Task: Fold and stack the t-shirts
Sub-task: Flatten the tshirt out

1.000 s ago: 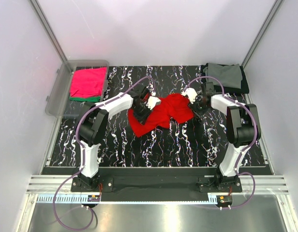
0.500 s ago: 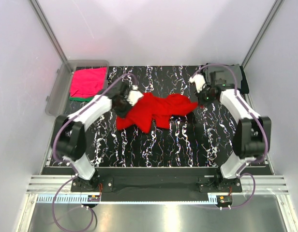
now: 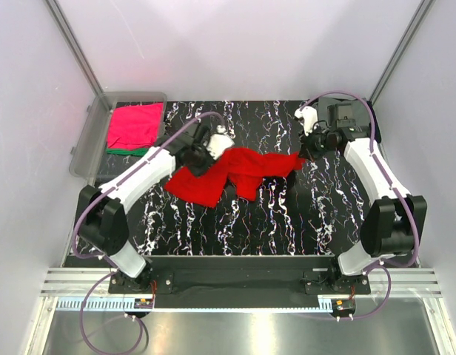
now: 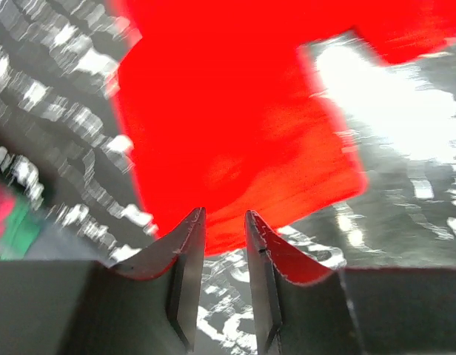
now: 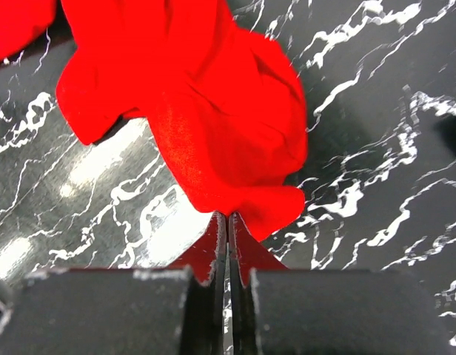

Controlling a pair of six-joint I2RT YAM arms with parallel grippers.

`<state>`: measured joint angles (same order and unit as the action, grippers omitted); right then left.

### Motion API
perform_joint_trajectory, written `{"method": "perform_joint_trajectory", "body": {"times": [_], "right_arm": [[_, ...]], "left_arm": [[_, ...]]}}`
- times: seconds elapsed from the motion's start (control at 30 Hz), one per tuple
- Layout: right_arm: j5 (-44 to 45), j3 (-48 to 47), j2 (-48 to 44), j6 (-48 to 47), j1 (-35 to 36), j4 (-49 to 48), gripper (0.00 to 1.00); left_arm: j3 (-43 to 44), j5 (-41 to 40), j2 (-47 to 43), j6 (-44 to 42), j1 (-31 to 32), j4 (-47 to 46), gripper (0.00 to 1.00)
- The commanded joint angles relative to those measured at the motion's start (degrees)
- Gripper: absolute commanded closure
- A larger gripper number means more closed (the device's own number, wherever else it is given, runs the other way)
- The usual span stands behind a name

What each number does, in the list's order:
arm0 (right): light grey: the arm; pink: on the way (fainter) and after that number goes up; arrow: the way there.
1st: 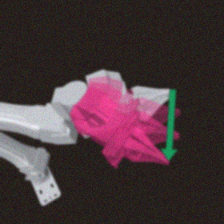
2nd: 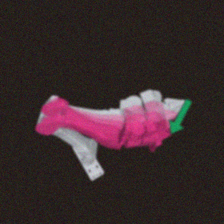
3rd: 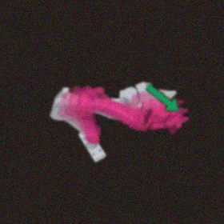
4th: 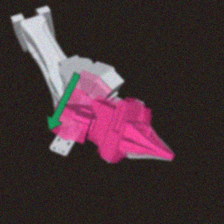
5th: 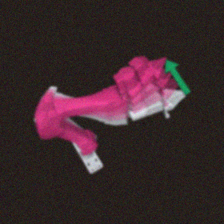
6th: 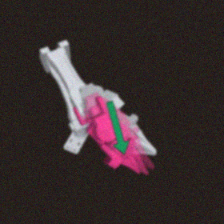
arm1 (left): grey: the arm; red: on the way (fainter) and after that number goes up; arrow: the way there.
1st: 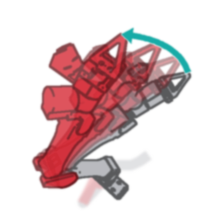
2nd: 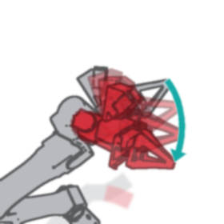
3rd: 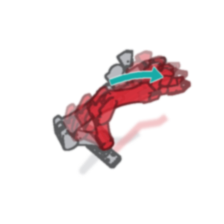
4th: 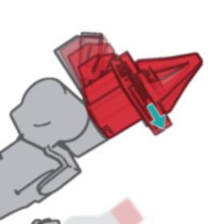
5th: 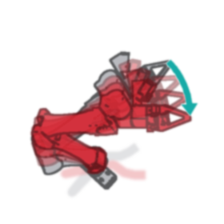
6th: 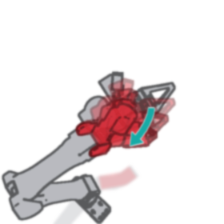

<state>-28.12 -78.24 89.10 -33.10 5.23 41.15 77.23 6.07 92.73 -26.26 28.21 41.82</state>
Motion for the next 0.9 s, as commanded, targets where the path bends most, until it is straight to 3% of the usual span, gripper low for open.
{"method": "perform_joint_trajectory", "body": {"times": [0.0, 0.17, 0.23, 0.37, 0.67, 0.7, 0.73, 0.87], "right_arm": [[-1.76, -0.69, 0.28, 1.02, 0.04, 0.69, 1.00], [-3.34, -1.65, 1.95, 2.51, 0.04, 0.69, 1.00], [-3.61, -1.83, 1.95, 2.78, 0.12, 0.86, 1.00], [-3.61, -1.92, 1.61, 2.87, 0.21, 1.13, 1.00], [-3.08, -2.27, 2.22, 2.43, 0.21, 1.39, 1.00], [-2.91, -2.18, 2.39, 2.43, 0.21, 1.39, 1.00], [-2.82, -2.10, 2.48, 2.43, 0.21, 1.22, 1.00], [0.33, -2.45, 2.31, 2.78, 0.13, 0.78, 1.00]], "left_arm": [[-0.23, 6.14, -1.94, 1.12, 4.48, 0.62, 0.69], [-4.36, 5.81, 3.33, 1.91, 9.06, -0.77, 0.64], [-4.11, 3.44, 6.05, 3.05, 9.15, -1.74, 0.49], [-3.49, -0.70, 11.76, 2.88, 8.97, -5.69, 0.51], [0.64, 0.26, 18.63, 5.96, 9.06, -3.24, 0.68], [0.55, 0.35, 18.54, 5.70, 9.06, -2.98, 0.94], [0.38, 0.52, 17.93, 5.43, 9.06, -2.54, 1.00], [-0.94, 0.97, 9.60, 2.54, 8.80, -0.96, 1.00]]}}
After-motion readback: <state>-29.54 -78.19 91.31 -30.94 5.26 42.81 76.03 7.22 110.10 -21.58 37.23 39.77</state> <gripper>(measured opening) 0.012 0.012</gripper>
